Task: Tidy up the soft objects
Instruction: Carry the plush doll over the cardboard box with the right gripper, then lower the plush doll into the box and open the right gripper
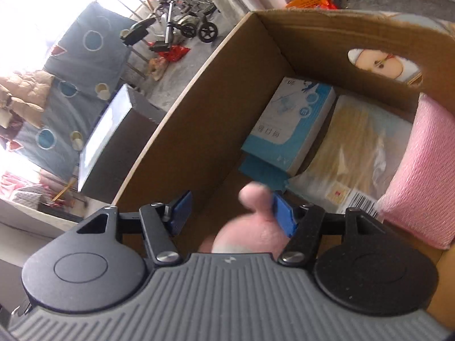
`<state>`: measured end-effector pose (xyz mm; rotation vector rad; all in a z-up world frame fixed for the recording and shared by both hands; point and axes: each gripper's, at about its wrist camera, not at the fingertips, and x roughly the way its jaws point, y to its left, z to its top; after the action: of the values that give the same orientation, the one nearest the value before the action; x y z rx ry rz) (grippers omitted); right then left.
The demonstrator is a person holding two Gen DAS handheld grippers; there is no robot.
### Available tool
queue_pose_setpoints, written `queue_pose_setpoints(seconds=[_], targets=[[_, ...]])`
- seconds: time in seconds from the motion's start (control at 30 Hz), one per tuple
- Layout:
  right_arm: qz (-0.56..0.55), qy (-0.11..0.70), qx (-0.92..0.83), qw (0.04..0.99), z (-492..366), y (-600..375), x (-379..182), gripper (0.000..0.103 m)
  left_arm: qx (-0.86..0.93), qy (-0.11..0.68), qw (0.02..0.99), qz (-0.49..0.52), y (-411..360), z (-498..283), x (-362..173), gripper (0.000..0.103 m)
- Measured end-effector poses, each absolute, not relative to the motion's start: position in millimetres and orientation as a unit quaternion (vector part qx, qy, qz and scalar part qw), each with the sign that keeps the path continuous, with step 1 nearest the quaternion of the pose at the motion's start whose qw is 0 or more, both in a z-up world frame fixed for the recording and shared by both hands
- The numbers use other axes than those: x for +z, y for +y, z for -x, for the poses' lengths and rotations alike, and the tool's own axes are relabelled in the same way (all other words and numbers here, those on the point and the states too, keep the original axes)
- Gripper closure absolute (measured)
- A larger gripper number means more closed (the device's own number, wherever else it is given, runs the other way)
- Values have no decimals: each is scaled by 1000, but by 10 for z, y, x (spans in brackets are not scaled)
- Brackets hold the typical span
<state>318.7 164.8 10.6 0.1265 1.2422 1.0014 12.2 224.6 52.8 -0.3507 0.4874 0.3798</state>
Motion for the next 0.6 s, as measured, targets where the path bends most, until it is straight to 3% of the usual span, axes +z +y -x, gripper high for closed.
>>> queue_pose_setpoints(seconds=[0.1, 0.23, 0.53, 0.6], targets=[[-42, 558, 443, 700, -3178, 1701, 139, 42, 183, 236, 937, 180, 2263, -77, 502, 32], [-17, 559, 434, 706, -3159, 1752, 100, 57, 181, 233, 936, 190, 2273, -46, 474, 32], [18, 560, 446, 698, -3121, 1869, 21, 58, 172, 239, 936, 190, 2229, 6, 439, 32], [28, 556, 446, 701, -3088, 1874, 23, 74, 173, 240, 936, 192, 2229, 22, 423, 32]])
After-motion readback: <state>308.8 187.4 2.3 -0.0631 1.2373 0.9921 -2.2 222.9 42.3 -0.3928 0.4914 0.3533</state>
